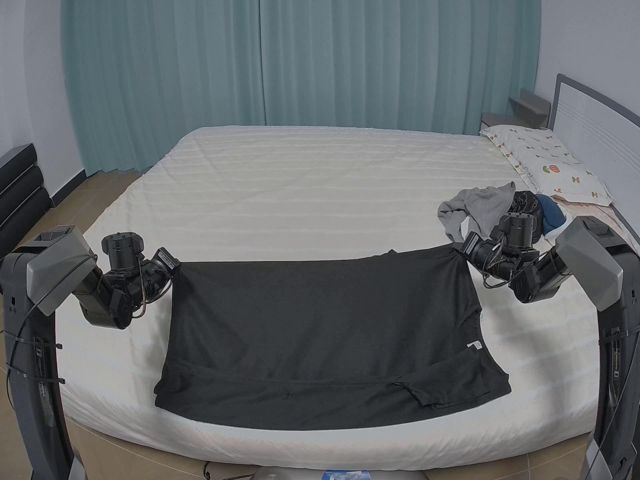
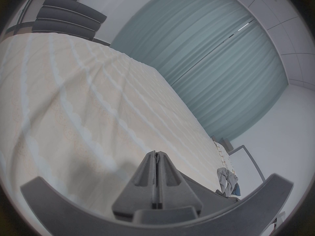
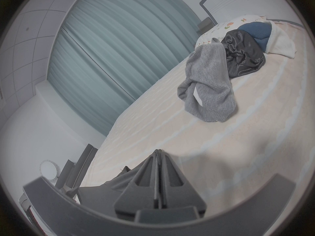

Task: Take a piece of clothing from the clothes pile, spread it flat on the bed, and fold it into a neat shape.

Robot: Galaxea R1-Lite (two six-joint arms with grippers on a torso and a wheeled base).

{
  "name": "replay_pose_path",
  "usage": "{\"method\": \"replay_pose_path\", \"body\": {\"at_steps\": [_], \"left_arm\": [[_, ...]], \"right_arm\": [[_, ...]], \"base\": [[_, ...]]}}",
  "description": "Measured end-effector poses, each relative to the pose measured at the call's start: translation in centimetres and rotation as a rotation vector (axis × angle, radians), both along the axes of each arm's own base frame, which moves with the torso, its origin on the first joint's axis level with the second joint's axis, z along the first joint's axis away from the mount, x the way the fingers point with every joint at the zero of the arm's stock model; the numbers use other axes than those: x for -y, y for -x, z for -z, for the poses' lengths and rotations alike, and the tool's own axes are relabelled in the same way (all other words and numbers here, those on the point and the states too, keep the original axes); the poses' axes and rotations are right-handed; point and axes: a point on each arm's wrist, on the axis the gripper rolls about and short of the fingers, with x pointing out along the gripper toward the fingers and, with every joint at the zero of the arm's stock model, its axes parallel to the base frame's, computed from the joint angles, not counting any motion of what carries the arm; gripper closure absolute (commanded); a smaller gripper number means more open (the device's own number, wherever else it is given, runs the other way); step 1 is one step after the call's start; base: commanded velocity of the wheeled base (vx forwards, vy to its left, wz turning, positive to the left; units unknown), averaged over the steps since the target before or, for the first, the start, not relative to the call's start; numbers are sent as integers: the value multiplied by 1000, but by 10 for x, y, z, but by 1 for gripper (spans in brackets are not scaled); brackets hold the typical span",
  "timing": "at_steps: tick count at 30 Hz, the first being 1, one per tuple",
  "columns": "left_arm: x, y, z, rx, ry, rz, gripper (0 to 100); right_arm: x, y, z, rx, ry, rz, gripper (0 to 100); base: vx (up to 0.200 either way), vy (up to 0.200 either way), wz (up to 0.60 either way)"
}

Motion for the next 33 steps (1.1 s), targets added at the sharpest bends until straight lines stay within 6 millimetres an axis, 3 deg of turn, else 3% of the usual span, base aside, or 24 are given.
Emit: {"method": "replay_pose_path", "body": {"at_steps": [17,33], "left_arm": [[2,26,-9,-42,3,7,100],[6,75,-2,-109,-50,45,100]], "right_arm": [[0,39,1,-108,-12,-42,100],[4,94,2,-207,-37,-117,100]], "base": [[0,0,0],[0,0,0]]}}
